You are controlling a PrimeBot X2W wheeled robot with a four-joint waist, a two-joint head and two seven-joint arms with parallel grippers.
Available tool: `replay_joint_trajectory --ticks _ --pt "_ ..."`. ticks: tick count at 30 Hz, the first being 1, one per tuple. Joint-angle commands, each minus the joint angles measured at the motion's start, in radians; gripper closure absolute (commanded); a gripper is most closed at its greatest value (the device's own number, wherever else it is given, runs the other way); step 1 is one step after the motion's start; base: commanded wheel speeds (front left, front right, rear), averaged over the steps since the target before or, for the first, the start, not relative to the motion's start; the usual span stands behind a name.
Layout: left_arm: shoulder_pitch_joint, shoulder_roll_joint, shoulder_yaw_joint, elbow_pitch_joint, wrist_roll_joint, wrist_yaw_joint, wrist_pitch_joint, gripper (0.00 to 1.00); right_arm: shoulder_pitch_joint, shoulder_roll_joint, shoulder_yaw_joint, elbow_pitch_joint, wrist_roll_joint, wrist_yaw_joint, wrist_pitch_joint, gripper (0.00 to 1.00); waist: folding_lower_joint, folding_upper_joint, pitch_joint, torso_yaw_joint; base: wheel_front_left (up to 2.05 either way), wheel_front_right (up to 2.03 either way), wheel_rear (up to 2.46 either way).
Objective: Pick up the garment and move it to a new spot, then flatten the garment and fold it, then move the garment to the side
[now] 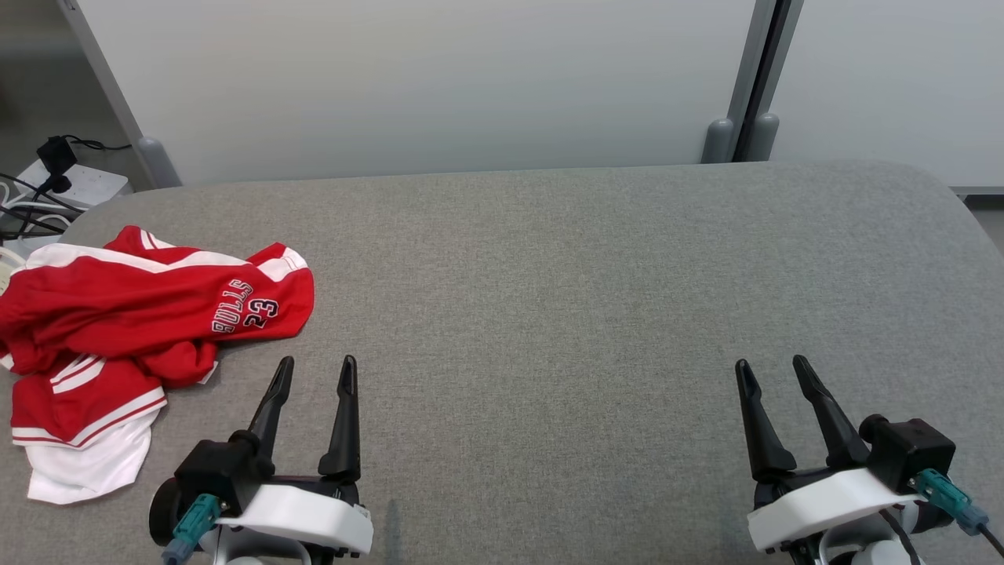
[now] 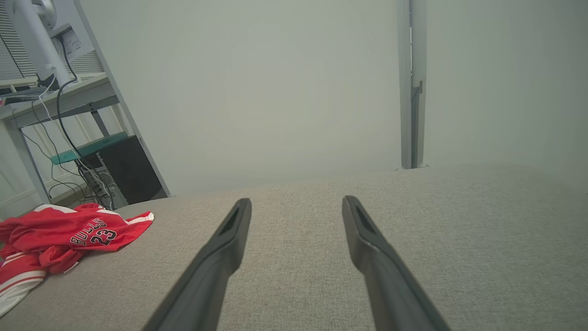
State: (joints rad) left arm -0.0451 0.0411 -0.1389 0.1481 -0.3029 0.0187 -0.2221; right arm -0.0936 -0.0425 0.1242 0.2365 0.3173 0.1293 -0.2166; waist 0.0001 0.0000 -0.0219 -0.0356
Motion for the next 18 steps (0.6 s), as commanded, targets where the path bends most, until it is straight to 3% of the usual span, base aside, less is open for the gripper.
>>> replay_joint_trajectory --ticks 1,9,18 --pt "-0.054 0.008 0.024 -0.022 0.033 0.005 -0.016 0.00 -0.041 -0.009 0.019 -0.029 -0.037 0.001 -0.022 0.00 -0.0001 0.0000 -0.001 0.000 0.00 0.00 0.00" --pt "-0.058 0.009 0.014 -0.004 0.120 0.014 -0.040 0.00 -0.046 -0.009 0.035 -0.034 -0.131 0.001 -0.045 0.00 -0.0001 0.0000 0.000 -0.004 0.00 0.00 0.00" --pt "-0.065 0.009 0.014 0.013 0.116 0.011 -0.040 0.00 -0.043 -0.009 0.041 -0.033 -0.131 0.001 -0.045 0.00 -0.0001 0.0000 0.004 0.002 0.00 0.00 0.00"
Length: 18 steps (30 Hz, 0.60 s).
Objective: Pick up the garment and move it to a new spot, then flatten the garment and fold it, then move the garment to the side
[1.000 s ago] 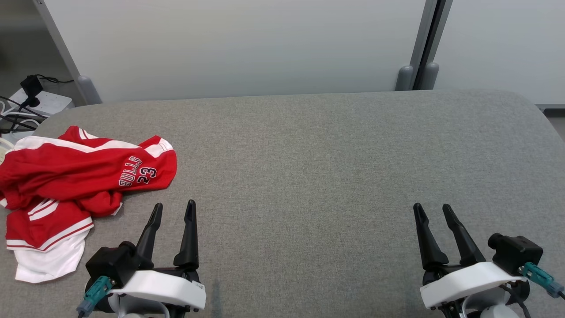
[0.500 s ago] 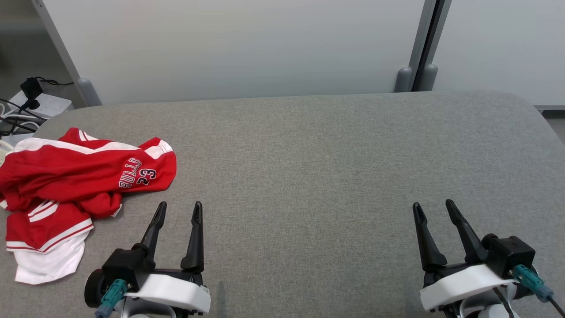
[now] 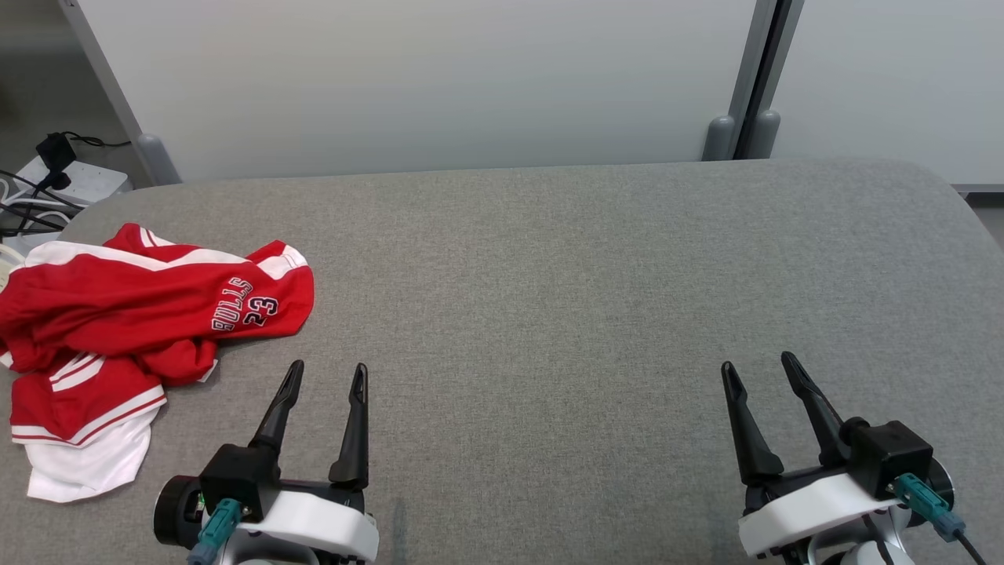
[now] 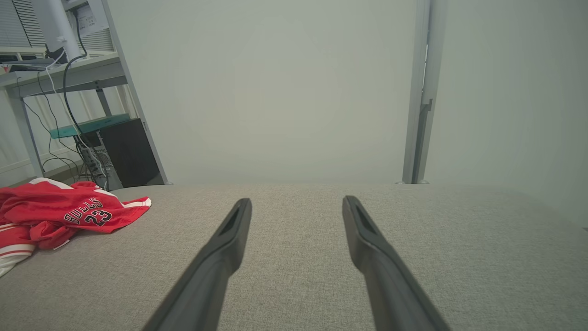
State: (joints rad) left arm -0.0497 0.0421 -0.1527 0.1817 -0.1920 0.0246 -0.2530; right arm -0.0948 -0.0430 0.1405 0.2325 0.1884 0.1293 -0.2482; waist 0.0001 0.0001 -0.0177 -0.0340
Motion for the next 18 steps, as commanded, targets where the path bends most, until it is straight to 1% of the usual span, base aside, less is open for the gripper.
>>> replay_joint_trajectory --ticks 1,9,13,18 --pt "-0.061 0.008 0.028 -0.019 0.004 0.004 -0.009 0.00 -0.041 -0.008 0.025 -0.029 -0.002 0.001 -0.014 0.00 -0.0001 -0.0001 -0.001 0.001 0.00 0.00 0.00" --pt "-0.058 0.008 0.031 -0.010 -0.007 0.011 -0.009 0.00 -0.030 -0.008 0.036 -0.029 0.001 0.001 -0.014 0.00 -0.0001 -0.0001 -0.013 0.024 0.00 0.00 0.00" --pt "-0.055 0.008 0.025 -0.014 -0.017 0.015 -0.009 0.00 -0.028 -0.008 0.042 -0.031 0.003 0.001 -0.014 0.00 -0.0001 -0.0001 -0.017 0.063 0.00 0.00 0.00" --pt "-0.050 0.008 0.022 -0.022 -0.024 0.021 -0.009 0.00 -0.027 -0.008 0.052 -0.029 0.004 0.001 -0.014 0.00 -0.0001 -0.0001 -0.021 0.137 0.00 0.00 0.00"
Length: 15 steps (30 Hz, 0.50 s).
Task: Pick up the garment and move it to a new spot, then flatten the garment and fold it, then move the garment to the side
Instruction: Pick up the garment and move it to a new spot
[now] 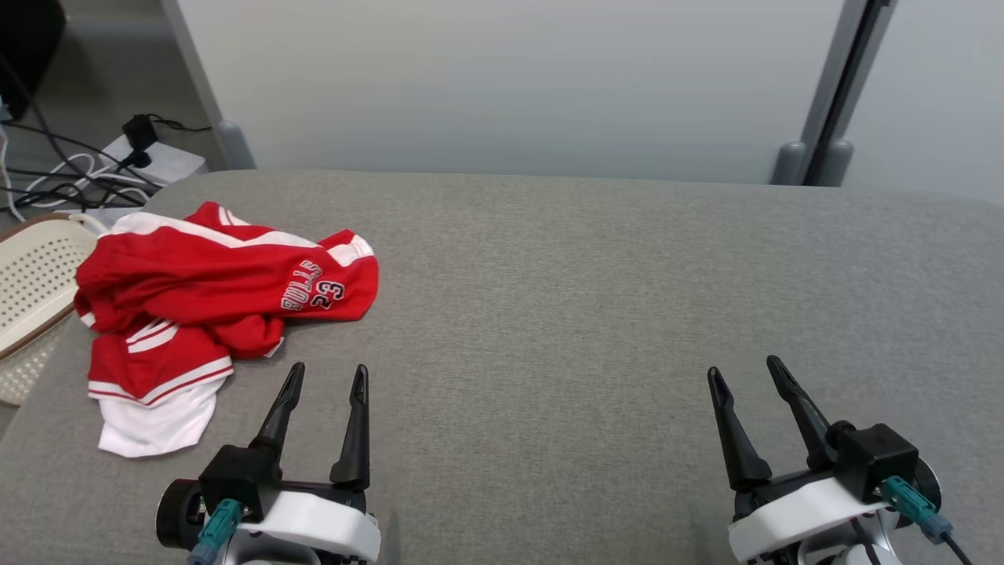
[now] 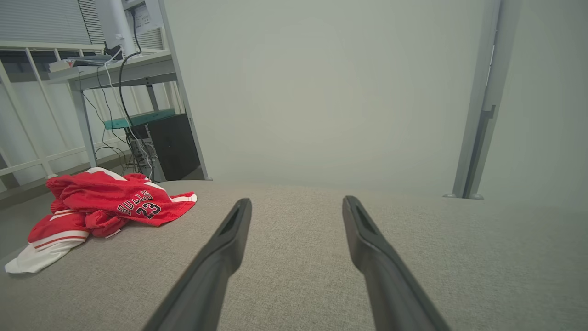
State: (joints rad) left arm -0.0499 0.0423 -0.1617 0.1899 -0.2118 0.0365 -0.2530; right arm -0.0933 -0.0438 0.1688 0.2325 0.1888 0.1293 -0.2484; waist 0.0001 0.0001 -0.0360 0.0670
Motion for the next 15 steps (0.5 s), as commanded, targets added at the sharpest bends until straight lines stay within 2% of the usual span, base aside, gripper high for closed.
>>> replay_joint_trajectory --ticks 1,15 --pt "-0.049 0.008 0.032 -0.031 -0.005 0.011 -0.009 0.00 -0.027 -0.007 0.025 -0.029 0.004 0.001 -0.013 0.00 -0.0001 -0.0001 -0.003 0.052 0.00 0.00 0.00" --pt "-0.038 0.008 0.045 -0.040 -0.017 0.016 -0.009 0.00 -0.012 -0.007 0.023 -0.031 0.022 0.001 -0.013 0.00 -0.0001 -0.0001 -0.009 0.242 0.00 0.00 0.00"
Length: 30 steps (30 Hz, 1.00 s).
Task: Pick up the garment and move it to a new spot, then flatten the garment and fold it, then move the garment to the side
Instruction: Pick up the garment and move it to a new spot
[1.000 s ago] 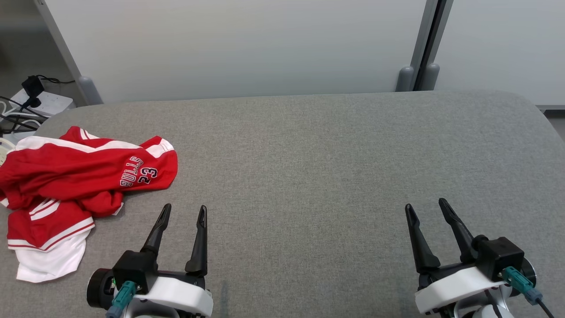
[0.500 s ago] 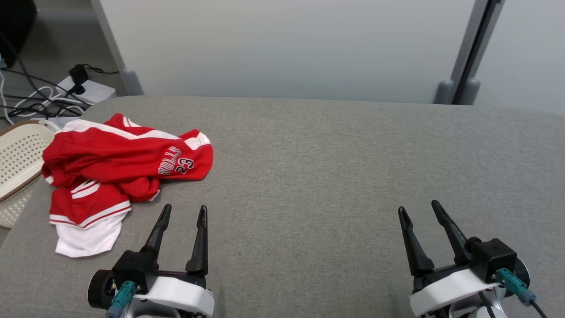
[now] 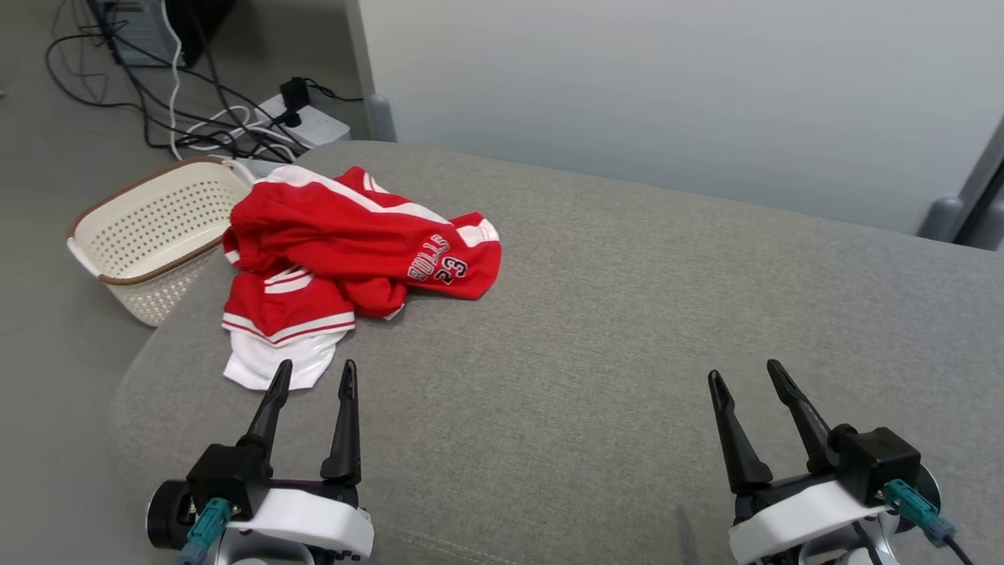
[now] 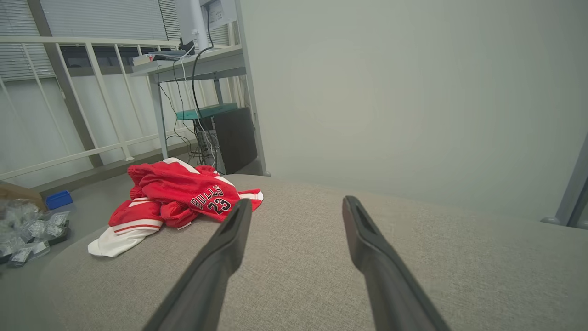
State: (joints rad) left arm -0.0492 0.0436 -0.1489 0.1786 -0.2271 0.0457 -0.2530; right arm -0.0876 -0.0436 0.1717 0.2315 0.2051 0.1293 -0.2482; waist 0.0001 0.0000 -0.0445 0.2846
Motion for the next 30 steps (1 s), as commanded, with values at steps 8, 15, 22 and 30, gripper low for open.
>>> replay_joint_trajectory --ticks 8,15,22,30 --pt "-0.040 0.007 0.039 -0.030 -0.003 0.006 -0.009 0.00 -0.011 -0.007 0.020 -0.030 0.011 0.001 -0.014 0.00 -0.0001 0.0000 0.004 0.092 0.00 0.00 0.00" --pt "-0.034 0.007 0.060 -0.025 -0.011 0.013 -0.009 0.00 -0.014 -0.007 0.039 -0.023 0.016 0.001 -0.014 0.00 -0.0001 0.0000 0.003 0.083 0.00 0.00 0.00" --pt "-0.065 0.007 0.071 -0.014 -0.038 0.030 -0.009 0.00 -0.022 -0.018 0.047 -0.023 0.020 0.001 -0.014 0.00 -0.0001 0.0000 0.031 0.044 0.00 0.00 0.00" --pt "-0.185 0.007 0.082 0.072 -0.128 0.058 -0.009 0.00 -0.068 -0.049 0.063 -0.028 0.019 0.001 -0.014 0.00 -0.0001 0.0000 0.135 -0.019 0.00 0.00 0.00"
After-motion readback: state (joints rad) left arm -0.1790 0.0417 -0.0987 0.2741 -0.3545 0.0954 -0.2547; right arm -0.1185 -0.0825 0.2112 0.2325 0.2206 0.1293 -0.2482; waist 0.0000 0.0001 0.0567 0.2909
